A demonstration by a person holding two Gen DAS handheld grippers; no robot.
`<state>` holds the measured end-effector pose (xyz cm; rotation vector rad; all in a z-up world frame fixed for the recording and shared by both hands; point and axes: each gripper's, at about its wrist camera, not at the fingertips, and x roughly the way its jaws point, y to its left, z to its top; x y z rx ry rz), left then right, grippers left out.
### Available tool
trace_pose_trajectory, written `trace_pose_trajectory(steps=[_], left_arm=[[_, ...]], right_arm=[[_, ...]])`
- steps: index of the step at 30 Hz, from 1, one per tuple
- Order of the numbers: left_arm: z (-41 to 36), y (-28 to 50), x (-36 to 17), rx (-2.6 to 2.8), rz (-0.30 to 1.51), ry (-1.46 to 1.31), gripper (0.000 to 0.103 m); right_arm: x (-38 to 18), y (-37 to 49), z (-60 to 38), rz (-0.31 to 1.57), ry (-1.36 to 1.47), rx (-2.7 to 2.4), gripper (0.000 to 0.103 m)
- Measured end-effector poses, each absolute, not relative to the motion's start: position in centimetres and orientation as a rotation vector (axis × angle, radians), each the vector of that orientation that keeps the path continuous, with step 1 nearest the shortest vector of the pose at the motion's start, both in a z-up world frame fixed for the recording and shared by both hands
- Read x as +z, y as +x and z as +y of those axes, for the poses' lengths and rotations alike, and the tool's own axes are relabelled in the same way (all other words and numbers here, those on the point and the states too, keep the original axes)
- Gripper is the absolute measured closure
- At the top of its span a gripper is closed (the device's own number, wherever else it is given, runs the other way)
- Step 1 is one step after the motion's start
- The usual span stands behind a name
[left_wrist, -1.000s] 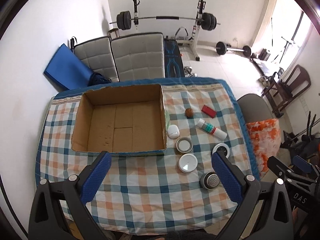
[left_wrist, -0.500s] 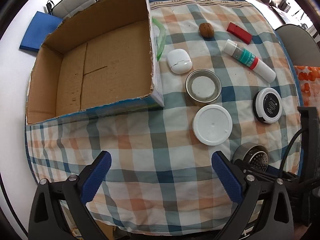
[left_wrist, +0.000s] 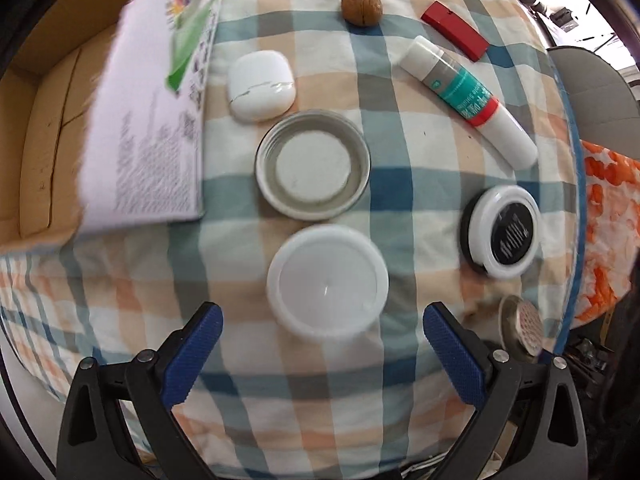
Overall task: Organize rigid objects
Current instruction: 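Grasp the metal strainer cup with the right tool while the left tool grasps the white jar, then carry the strainer cup and white jar toward the cardboard box with both tools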
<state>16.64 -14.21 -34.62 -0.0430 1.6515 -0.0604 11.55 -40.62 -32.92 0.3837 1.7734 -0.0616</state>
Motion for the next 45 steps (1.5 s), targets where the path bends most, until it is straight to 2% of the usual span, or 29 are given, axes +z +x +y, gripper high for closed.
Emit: trace_pose_trajectory(steps=[2, 4, 5, 6, 8, 16, 21, 26, 28, 29, 37, 45], left_arm=[[-14.6, 17.3, -35.9, -0.057, 1.671, -0.041, 0.0], [-15.0, 17.8, -37.3, -0.054, 1.695, -0.046, 0.009], [-15.3, 17.9, -37.8, -0.064, 1.707, -0.051, 0.022], [-15.5, 18.0, -38.5, -0.053, 1.716, -0.029, 0.031], [-15.6, 18.0, -39.4, -0.053, 1.707, -0.01, 0.037], [-15.3, 15.0, -40.1, -0.107, 1.73, 0.046, 0.037], [-16.3, 15.7, -42.7, -0.08, 1.716, 0.055, 0.029], [-17.4, 17.1, -44.0, -0.076, 1.71, 0.058, 0.029], [-17.9, 17.0, -44.3, -0.079, 1.703, 0.055, 0.032], [-19.1, 16.8, -43.8, -0.078, 1.7, 0.057, 0.037], [-17.7, 14.0, -40.9, -0.088, 1.69, 0.054, 0.037], [-17.5, 10.1, -38.1, -0.1, 1.677, 0.02, 0.037]], right_arm=[[-32.9, 12.0, -40.9, 1.773, 0.396, -0.06, 0.028], [-33.0, 12.4, -40.9, 1.768, 0.398, -0.068, 0.028], [-33.0, 12.8, -41.1, 1.769, 0.411, -0.078, 0.028], [-33.2, 13.0, -41.1, 1.771, 0.426, -0.087, 0.028], [-33.6, 13.1, -41.1, 1.776, 0.443, -0.092, 0.028], [-34.9, 11.8, -39.8, 1.817, 0.373, -0.064, 0.029], [-36.8, 10.1, -38.1, 1.826, 0.38, -0.084, 0.028], [-37.9, 9.8, -36.9, 1.844, 0.37, -0.094, 0.028], [-38.5, 9.2, -36.0, 1.848, 0.376, -0.096, 0.027], [-39.5, 10.2, -35.8, 1.846, 0.371, -0.1, 0.027], [-41.5, 8.9, -31.0, 1.857, 0.244, -0.08, 0.03], [-41.6, 8.5, -30.6, 1.857, 0.313, -0.061, 0.03]])
